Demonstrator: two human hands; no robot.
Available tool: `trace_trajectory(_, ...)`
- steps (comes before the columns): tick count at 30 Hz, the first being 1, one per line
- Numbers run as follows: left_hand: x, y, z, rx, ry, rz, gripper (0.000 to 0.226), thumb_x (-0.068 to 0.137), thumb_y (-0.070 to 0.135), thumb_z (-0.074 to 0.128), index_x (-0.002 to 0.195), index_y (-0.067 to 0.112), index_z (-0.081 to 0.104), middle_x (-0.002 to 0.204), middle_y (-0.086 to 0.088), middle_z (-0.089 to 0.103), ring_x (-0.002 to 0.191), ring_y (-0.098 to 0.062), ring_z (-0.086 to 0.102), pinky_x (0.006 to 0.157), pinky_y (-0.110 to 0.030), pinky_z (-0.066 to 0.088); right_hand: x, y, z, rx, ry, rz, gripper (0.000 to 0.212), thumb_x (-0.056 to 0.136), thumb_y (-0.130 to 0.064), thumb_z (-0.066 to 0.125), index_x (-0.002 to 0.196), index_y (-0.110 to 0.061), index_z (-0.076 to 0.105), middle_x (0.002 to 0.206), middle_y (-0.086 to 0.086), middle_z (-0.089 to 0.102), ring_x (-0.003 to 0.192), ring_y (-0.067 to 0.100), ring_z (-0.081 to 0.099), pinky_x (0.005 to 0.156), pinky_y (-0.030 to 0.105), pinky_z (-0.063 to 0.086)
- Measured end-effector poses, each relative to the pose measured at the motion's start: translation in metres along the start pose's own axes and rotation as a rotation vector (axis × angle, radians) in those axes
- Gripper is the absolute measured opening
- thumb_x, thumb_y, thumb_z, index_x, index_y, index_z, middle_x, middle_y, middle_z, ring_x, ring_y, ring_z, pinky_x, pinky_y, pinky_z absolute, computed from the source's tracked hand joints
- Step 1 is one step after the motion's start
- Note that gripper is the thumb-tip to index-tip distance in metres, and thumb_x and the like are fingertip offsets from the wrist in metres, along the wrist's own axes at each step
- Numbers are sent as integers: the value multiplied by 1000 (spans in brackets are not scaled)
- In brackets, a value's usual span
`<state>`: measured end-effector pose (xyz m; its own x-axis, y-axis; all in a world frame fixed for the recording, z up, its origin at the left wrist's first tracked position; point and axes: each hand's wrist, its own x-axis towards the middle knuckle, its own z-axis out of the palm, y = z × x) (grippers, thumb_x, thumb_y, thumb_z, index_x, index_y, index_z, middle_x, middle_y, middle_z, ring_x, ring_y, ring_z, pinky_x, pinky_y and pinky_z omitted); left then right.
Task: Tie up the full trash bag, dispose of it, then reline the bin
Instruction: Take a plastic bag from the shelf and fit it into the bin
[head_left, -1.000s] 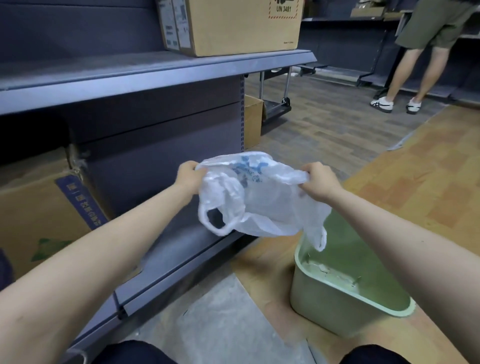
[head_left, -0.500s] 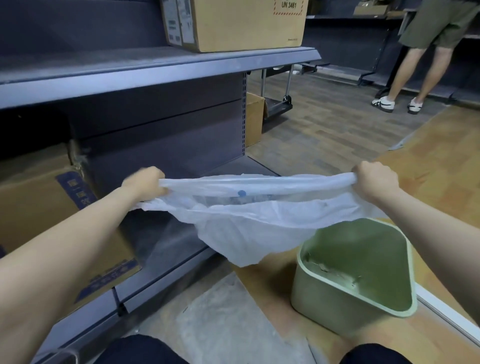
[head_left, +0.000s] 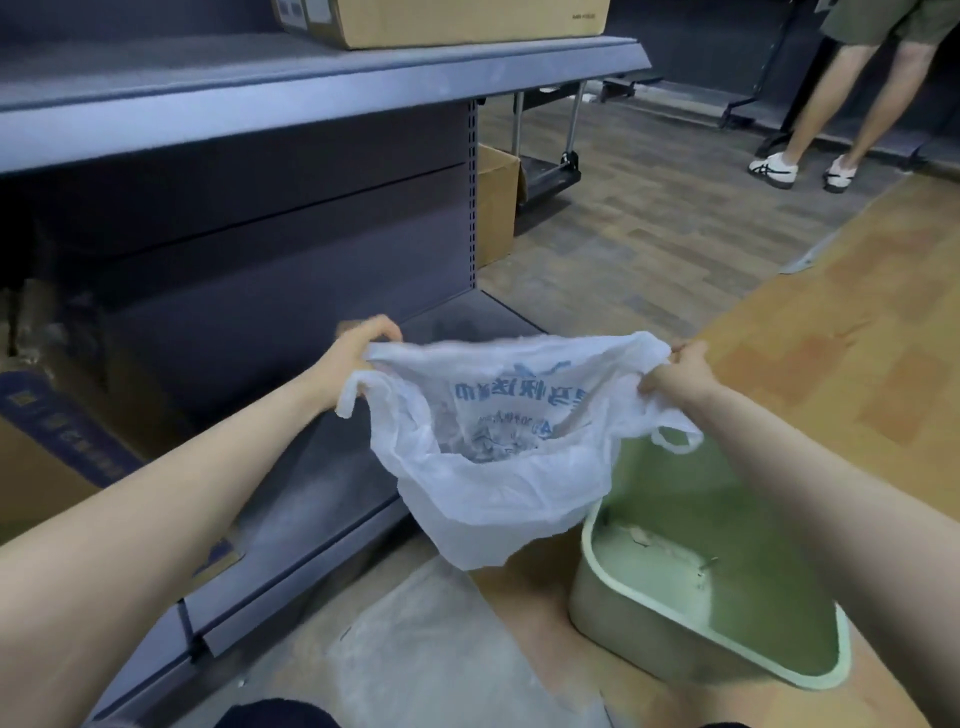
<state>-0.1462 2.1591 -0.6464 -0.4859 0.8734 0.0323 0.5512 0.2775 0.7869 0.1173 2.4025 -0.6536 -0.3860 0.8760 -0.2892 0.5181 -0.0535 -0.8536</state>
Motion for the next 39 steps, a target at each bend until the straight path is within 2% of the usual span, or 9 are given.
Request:
trace_trajectory(2, 12, 2, 5, 253, 12, 14, 29, 78, -2, 54, 70, 26, 60, 117, -11, 56, 88, -16, 50, 98, -39, 40, -2, -7, 3, 97, 75, -118, 33, 91, -5, 47, 121, -8, 32, 86, 3, 48, 84, 22, 49, 55, 29, 40)
trace_trajectory(4, 18, 14, 4, 379, 24, -80, 45, 78, -13, 44, 78, 21, 73, 143, -1, 36, 89, -17, 52, 90, -36, 44, -10, -18, -2, 131, 71, -195, 22, 93, -5, 42, 113, -13, 41, 87, -1, 54, 80, 20, 52, 55, 23, 40)
trace_trajectory(11, 16, 111, -43, 199, -30, -211, 38, 69, -20, 43, 55, 9, 65, 116, 4, 53, 88, -13, 51, 81, -26, 36, -47, -93, -77, 207, -147, -23, 87, 80, 17, 41, 141, -41, 23, 129, 2, 43, 98, 28, 58, 65, 35, 54)
trace_trajectory(17, -8, 201, -97, 297, -163, -285, 25, 90, 0, 51, 110, 8, 65, 121, 2, 38, 106, -14, 38, 88, -20, 29, -106, -200, -148, -75, -120, -76, 58, 82, 18, 27, 118, -7, 65, 124, 13, 62, 102, 15, 55, 71, 6, 46)
trace_trajectory(19, -20, 238, -115, 283, -176, -318, 25, 91, 0, 47, 105, 14, 63, 117, 4, 37, 104, -15, 38, 89, -23, 32, -128, -234, -169, -130, -122, -64, 56, 81, 19, 24, 103, -3, 71, 116, 20, 65, 90, 17, 58, 57, -1, 43)
trace_trajectory(24, -57, 337, -152, 179, -178, -336, 37, 65, -10, 43, 47, 17, 61, 112, 0, 43, 108, -20, 46, 82, -23, 32, -169, -287, -215, -132, -69, 126, 47, 82, 12, 27, 91, 3, 73, 105, 23, 64, 85, 24, 48, 71, 37, 46)
trace_trajectory(28, -77, 391, -168, 321, -276, -398, 15, 72, -6, 53, 65, 1, 64, 96, 1, 45, 80, -19, 44, 68, -26, 37, -191, -299, -258, -323, -58, 202, 32, 80, 0, 60, 54, -6, 43, 66, 10, 43, 67, 25, 41, 53, 27, 33)
trace_trajectory(33, -108, 465, -151, 438, -201, -539, 24, 83, 7, 48, 61, 5, 38, 73, -2, 30, 55, -19, 28, 51, -31, 25, -221, -313, -321, -785, -136, 27, 38, 80, -4, 56, 117, -4, 52, 120, 24, 54, 114, 34, 49, 79, 35, 46)
trace_trajectory(39, -116, 560, -136, 542, 55, -553, 54, 94, 11, 39, 143, 11, 17, 133, -18, 41, 93, -40, 53, 72, -43, 41, -227, -375, -394, -926, -225, -146, 61, 84, -9, 47, 141, -15, 27, 133, 22, 46, 112, 39, 54, 74, 35, 42)
